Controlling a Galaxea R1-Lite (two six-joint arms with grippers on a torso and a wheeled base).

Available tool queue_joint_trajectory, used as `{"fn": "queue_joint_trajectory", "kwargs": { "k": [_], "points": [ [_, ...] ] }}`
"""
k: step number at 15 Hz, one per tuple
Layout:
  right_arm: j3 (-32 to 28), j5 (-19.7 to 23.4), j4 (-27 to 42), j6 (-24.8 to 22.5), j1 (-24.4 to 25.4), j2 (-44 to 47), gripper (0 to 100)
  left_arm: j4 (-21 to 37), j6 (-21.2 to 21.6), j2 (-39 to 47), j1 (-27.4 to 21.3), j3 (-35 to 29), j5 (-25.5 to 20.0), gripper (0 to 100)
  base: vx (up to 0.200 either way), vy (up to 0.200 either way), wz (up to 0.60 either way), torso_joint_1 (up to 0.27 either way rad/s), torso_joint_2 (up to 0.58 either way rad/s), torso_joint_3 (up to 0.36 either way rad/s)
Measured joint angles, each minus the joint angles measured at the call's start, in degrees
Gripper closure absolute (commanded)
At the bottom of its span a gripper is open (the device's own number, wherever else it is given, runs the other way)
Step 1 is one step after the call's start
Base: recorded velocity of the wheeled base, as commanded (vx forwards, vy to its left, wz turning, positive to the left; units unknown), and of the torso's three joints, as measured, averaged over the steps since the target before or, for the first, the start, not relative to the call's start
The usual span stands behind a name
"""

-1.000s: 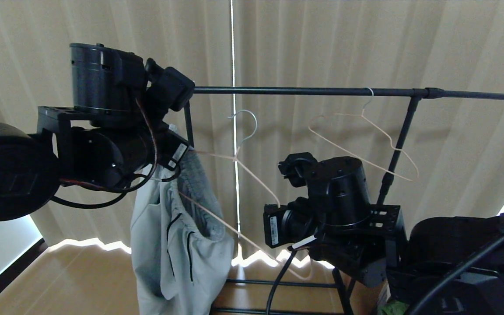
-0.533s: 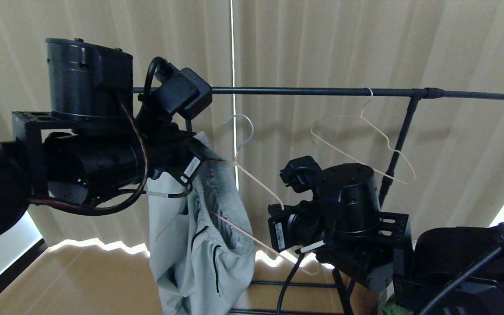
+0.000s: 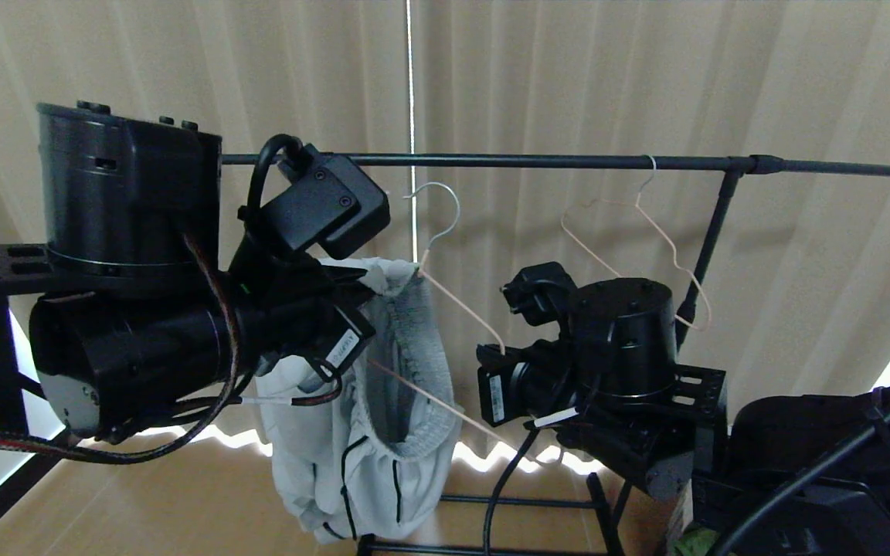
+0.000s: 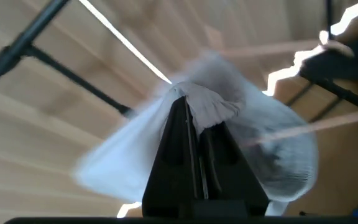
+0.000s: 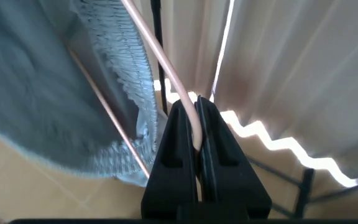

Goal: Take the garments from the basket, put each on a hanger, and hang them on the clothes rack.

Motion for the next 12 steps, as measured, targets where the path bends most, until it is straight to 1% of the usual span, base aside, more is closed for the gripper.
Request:
{"fn": "queue_joint_trajectory", "kwargs": {
  "k": [9,10,12],
  "points": [
    [0.22,-0.02,-0.35,0.13,-0.04,-2.39,100,-0.06,-0.09,-0.77,-0.24,3.88,0.02,100,0.0,0.0,0.0,0.0,0.0,0.0],
    [0.26,-0.02,-0.35,0.17,-0.04,-2.84,100,-0.09,-0.06,-0.88,-0.33,4.13,0.02,0,0.0,0.0,0.0,0.0,0.0,0.0],
    [0.34,-0.07,-0.4,0.22,-0.09,-3.63,100,-0.06,-0.04,-1.22,-0.38,4.71,-0.05,0,0.0,0.0,0.0,0.0,0.0,0.0]
  ]
}}
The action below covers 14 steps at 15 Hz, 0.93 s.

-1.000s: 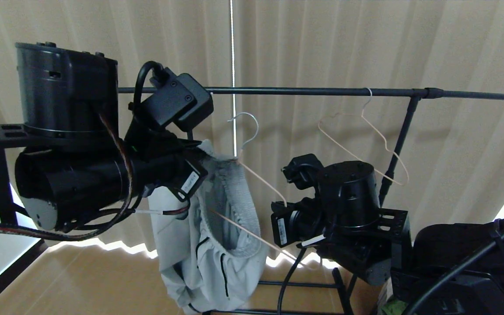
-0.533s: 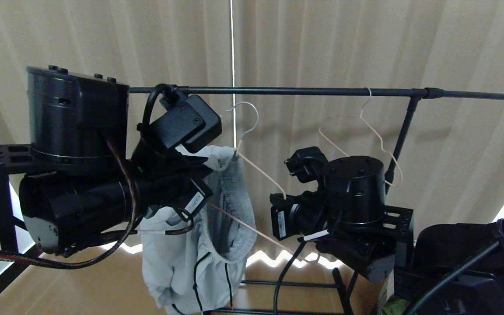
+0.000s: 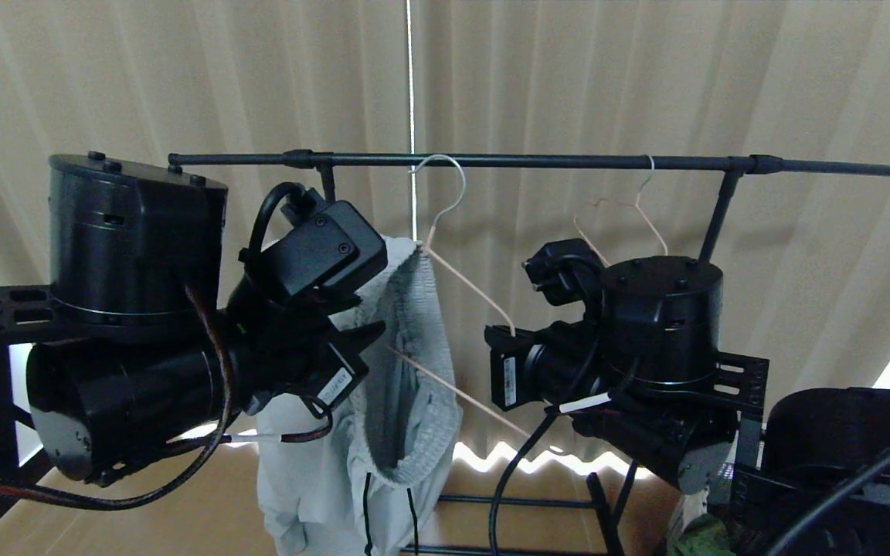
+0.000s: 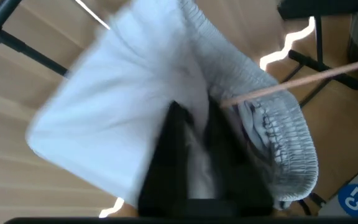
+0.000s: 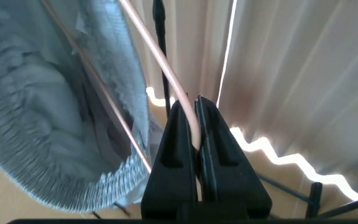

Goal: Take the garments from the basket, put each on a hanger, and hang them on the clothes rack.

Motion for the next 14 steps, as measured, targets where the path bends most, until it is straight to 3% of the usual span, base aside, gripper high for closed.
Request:
{"fn": "queue_joint_trajectory", "kwargs": {
  "k": [3,7,9,10,12,14],
  "points": [
    [0.0,0.0,0.11,-0.2,-0.78,-1.71,100,-0.05,0.09,-1.07,0.0,1.77,-0.09,0,0.0,0.0,0.0,0.0,0.0,0.0],
    [0.02,0.1,0.13,-0.96,-3.1,-3.74,100,-2.28,0.39,-3.91,0.24,5.3,-5.21,0,0.0,0.0,0.0,0.0,0.0,0.0],
    [1.29,1.9,0.18,-3.08,-5.33,-5.79,100,-3.17,1.24,-5.78,2.61,6.89,-6.24,0,0.0,0.0,0.0,0.0,0.0,0.0],
    [2.3,3.83,0.22,-4.0,-6.27,-7.08,100,-3.84,3.01,-6.5,4.16,7.19,-6.46,0,0.0,0.0,0.0,0.0,0.0,0.0],
    [5.51,12.29,0.51,-6.55,-9.07,-10.89,100,-7.17,11.73,-7.55,8.59,6.99,-7.01,0,0.0,0.0,0.0,0.0,0.0,0.0],
    [7.88,17.41,0.79,-7.66,-11.8,-13.75,100,-8.73,16.84,-7.9,11.22,6.18,-11.56,0,0.0,0.0,0.0,0.0,0.0,0.0]
  ]
}}
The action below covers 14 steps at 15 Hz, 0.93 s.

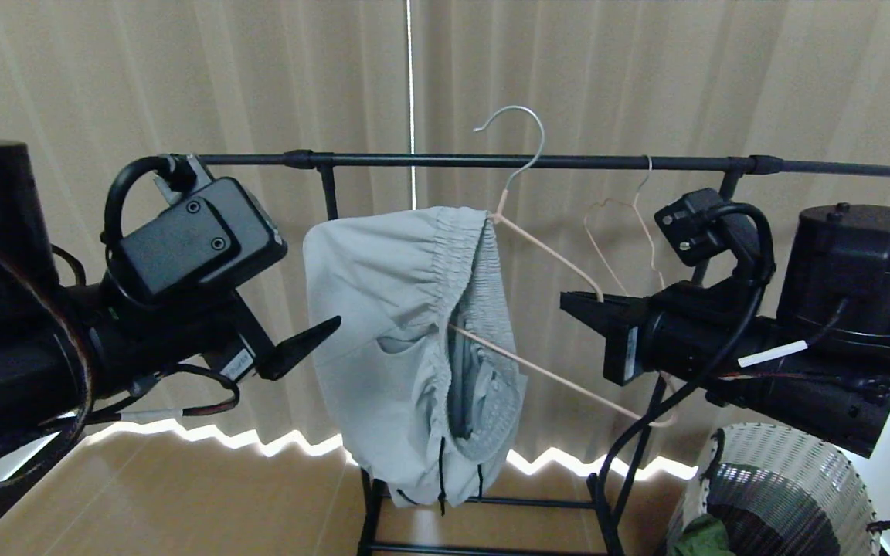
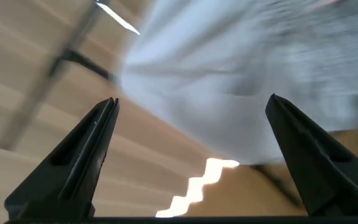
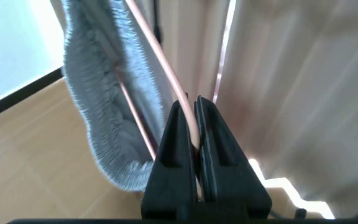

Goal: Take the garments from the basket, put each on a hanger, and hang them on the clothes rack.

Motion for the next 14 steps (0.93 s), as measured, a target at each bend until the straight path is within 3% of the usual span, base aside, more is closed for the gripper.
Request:
{"fn": "queue_joint_trajectory", "kwargs": {
  "k": [4,14],
  "points": [
    [0.88,0.87,0.02,-2.26,-1.27,-0.96,100,-0.35,3.24,0.71,0.49,-4.74,-4.86,0,0.0,0.0,0.0,0.0,0.0,0.0],
    [2.51,6.39,-0.61,-5.05,2.07,-0.72,100,-0.39,4.8,7.96,-0.88,-8.27,-5.38,0,0.0,0.0,0.0,0.0,0.0,0.0]
  ]
}}
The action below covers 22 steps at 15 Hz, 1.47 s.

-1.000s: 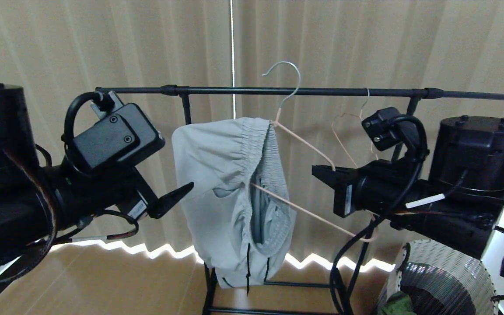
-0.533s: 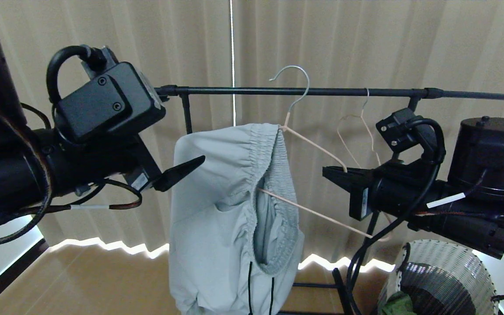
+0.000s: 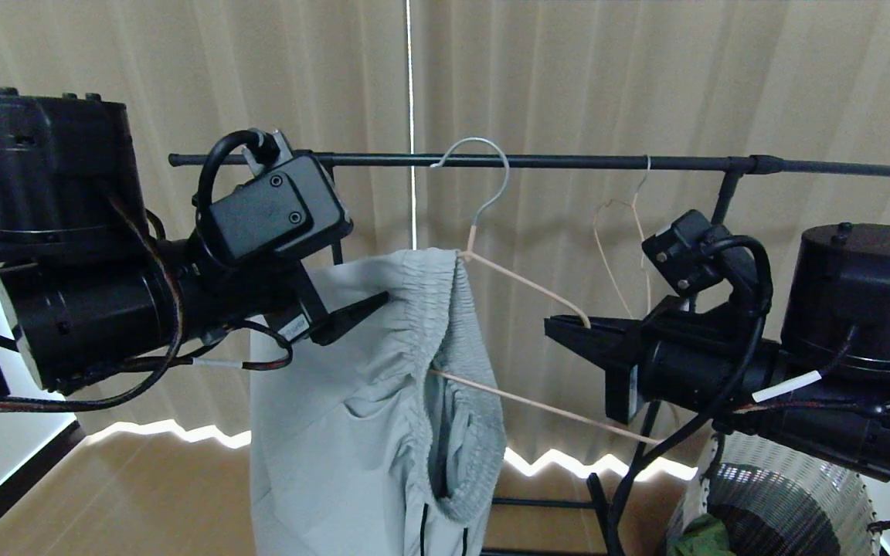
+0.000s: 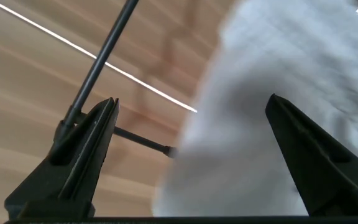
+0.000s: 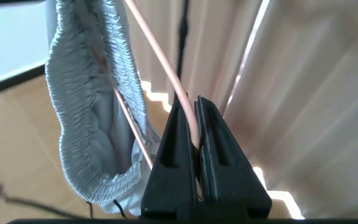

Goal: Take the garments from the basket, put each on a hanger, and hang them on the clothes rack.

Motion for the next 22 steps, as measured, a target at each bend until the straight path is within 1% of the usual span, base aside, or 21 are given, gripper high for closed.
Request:
{"fn": "queue_joint_trajectory", "kwargs": {
  "k": [1,2,8,9,10,21,22],
  "points": [
    [0.33,1.91,0.0,-0.38,0.13,-0.35,100,0.02,-0.01,0.22,0.02,-0.01,0.0,0,0.0,0.0,0.0,0.0,0.0,0.0],
    [0.57,2.88,-0.07,-0.57,0.18,-0.74,100,0.0,-0.01,0.39,0.02,0.16,0.0,0,0.0,0.0,0.0,0.0,0.0,0.0],
    [1.82,4.99,-0.44,-0.66,1.4,-2.51,100,0.0,-0.04,0.68,-0.04,0.88,-0.09,0,0.0,0.0,0.0,0.0,0.0,0.0],
    [2.26,5.36,-1.96,-0.66,1.62,-2.73,100,-0.02,-0.06,0.68,-0.06,0.85,-0.09,0,0.0,0.0,0.0,0.0,0.0,0.0],
    [2.58,5.78,-3.12,-0.73,1.77,-2.89,100,-0.05,-0.11,0.68,-0.06,0.88,-0.09,100,0.0,0.0,0.0,0.0,0.0,0.0],
    [2.91,6.1,-3.83,-0.82,1.73,-3.32,100,-0.02,-0.34,0.55,-0.01,0.95,0.27,100,0.0,0.0,0.0,0.0,0.0,0.0],
    [2.91,5.99,-3.85,-0.84,1.6,-3.32,0,-0.05,-0.41,0.46,0.0,0.95,0.29,100,0.0,0.0,0.0,0.0,0.0,0.0]
  ]
}}
